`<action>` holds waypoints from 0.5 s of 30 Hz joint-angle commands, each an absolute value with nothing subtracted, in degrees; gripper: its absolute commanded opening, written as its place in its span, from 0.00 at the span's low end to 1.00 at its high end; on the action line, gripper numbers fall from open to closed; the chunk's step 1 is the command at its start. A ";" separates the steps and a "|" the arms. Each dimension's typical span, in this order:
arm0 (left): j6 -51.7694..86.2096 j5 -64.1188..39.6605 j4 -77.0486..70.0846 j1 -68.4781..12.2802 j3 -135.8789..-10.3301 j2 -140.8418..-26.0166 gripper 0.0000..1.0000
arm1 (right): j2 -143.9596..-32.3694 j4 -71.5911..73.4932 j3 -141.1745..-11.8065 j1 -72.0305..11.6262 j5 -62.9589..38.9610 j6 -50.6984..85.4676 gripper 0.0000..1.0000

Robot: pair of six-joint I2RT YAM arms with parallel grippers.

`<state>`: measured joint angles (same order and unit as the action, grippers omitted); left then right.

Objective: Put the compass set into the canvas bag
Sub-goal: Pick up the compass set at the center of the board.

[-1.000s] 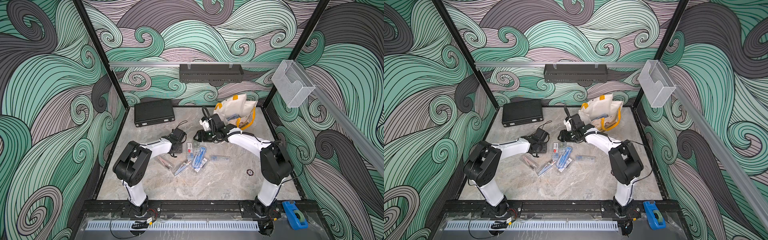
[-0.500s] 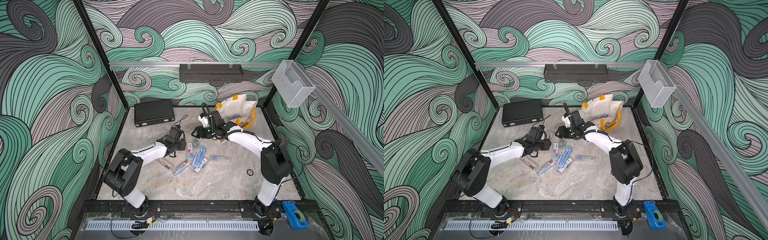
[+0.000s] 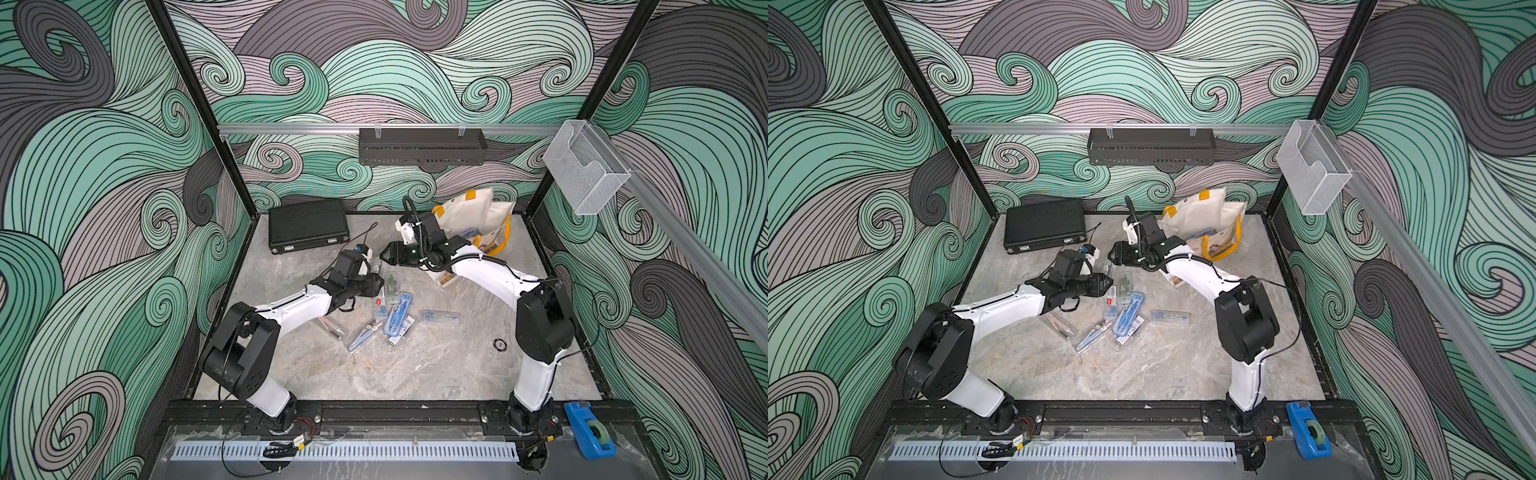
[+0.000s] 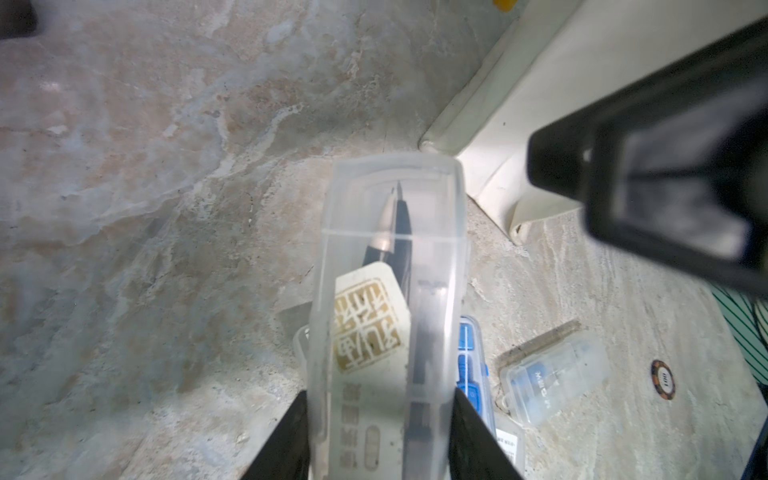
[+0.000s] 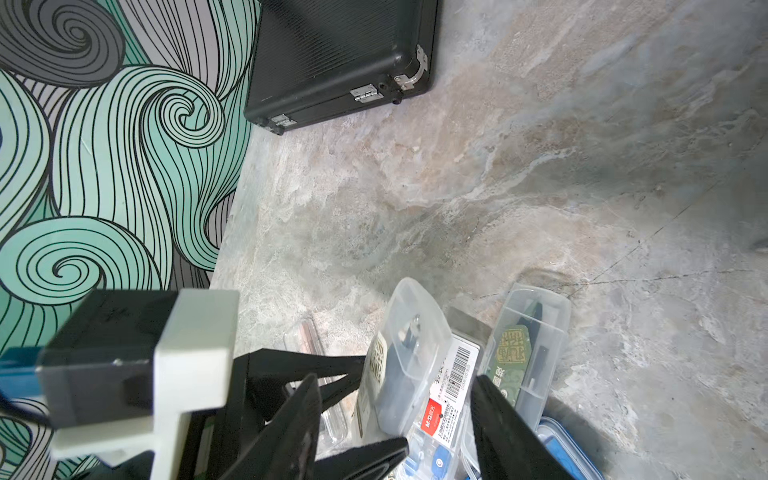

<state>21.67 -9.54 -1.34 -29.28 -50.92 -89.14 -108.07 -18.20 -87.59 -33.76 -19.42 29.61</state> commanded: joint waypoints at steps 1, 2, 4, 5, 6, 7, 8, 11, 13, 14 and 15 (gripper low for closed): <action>22.53 -11.42 -3.42 -28.99 -51.07 -86.97 0.41 | -109.76 -19.31 -88.99 -33.50 -17.71 31.03 0.62; 22.71 -11.59 -3.66 -28.96 -50.93 -86.80 0.41 | -109.99 -19.25 -89.07 -33.49 -17.84 31.15 0.63; 22.96 -11.95 -4.06 -28.92 -50.66 -86.59 0.41 | -110.46 -19.16 -89.34 -33.50 -18.25 31.46 0.63; 23.05 -12.02 -4.28 -28.94 -50.49 -86.47 0.41 | -110.71 -19.01 -89.43 -33.55 -18.82 31.62 0.63; 23.26 -12.20 -4.48 -28.93 -50.45 -86.40 0.41 | -110.98 -18.61 -89.40 -33.49 -19.50 31.93 0.63; 23.42 -12.28 -4.72 -28.92 -50.29 -86.40 0.41 | -111.16 -18.04 -89.31 -33.49 -20.11 32.23 0.63; 23.64 -12.46 -5.07 -28.92 -50.15 -86.44 0.41 | -111.35 -17.11 -89.14 -33.72 -20.98 32.71 0.63; 23.87 -12.48 -5.27 -28.94 -49.94 -86.57 0.41 | -111.75 -13.76 -88.30 -33.54 -23.59 34.03 0.59; 23.95 -12.26 -5.27 -28.92 -49.84 -86.57 0.41 | -111.72 -11.58 -87.33 -33.54 -23.95 35.28 0.55; 24.07 -12.17 -5.44 -28.92 -49.72 -86.50 0.41 | -111.79 -10.81 -86.93 -33.61 -24.02 35.87 0.53; 24.09 -11.98 -5.45 -28.95 -49.67 -86.41 0.41 | -111.86 -10.50 -86.81 -33.60 -23.90 36.24 0.51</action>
